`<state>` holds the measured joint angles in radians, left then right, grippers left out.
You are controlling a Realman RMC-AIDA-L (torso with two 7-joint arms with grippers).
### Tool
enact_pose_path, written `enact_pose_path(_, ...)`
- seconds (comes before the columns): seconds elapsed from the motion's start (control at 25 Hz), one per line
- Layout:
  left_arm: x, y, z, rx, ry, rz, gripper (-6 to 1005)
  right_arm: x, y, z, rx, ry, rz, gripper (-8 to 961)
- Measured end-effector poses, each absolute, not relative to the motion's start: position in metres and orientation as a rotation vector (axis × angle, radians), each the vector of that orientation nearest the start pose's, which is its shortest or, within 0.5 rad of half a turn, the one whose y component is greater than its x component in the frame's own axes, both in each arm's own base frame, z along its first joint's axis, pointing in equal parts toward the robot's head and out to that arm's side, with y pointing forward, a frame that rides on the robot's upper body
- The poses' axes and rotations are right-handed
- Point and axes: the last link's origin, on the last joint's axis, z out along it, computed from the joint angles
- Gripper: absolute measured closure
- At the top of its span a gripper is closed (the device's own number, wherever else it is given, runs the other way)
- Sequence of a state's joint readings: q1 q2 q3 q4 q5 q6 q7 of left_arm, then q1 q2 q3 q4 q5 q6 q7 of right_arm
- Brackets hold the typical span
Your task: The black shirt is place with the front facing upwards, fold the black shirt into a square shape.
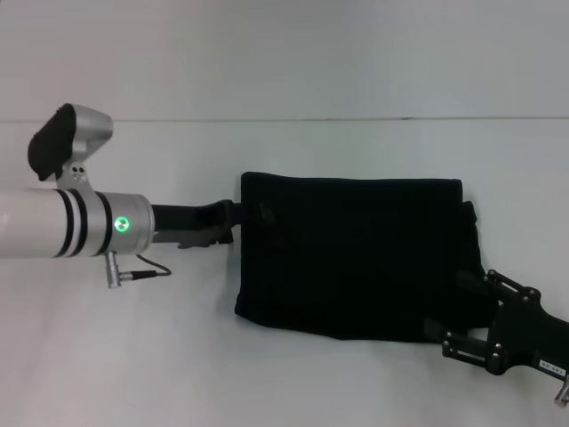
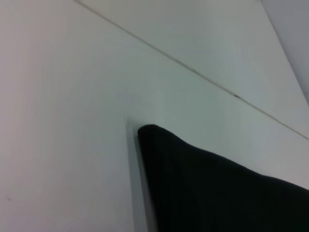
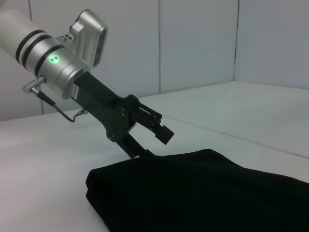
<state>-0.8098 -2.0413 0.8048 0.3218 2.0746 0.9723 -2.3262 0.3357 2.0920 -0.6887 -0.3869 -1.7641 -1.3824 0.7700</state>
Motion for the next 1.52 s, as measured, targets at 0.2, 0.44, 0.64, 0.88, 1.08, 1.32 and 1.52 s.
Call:
enact_pose_path(0.2, -0.247, 0.405, -0.06, -2.117, -1.813, -0.503, 90, 0.331, 0.272, -0.035, -2.446, 0.435, 0.647, 57)
enact_pose_path(0.44, -0.243, 0.407, -0.065, -2.13, -1.788, -0.497, 94, 0.33, 0.272, -0.035, -2.445, 0.436, 0.656, 56)
enact_pose_path(0.64, -0.243, 0.407, -0.065, -2.134, -1.771, -0.491, 246, 0.33, 0.272, -0.034, -2.442, 0.437, 0.659, 56)
enact_pose_path(0.88, -0.244, 0.408, -0.064, -2.123, -1.775, -0.5, 487, 0.329, 0.273, -0.034, -2.441, 0.435, 0.661, 56)
enact_pose_path(1.08, -0.243, 0.408, -0.064, -2.119, -1.778, -0.509, 696, 0.329, 0.273, -0.034, -2.44, 0.435, 0.661, 56)
enact_pose_path(1.32, -0.245, 0.405, -0.061, -2.116, -1.794, -0.562, 922, 0.33, 0.275, -0.031, -2.418, 0.44, 0.667, 56)
enact_pose_path(1.52, -0.259, 0.401, -0.05, -2.075, -1.813, -0.596, 966, 0.331, 0.279, -0.027, -2.383, 0.443, 0.672, 56)
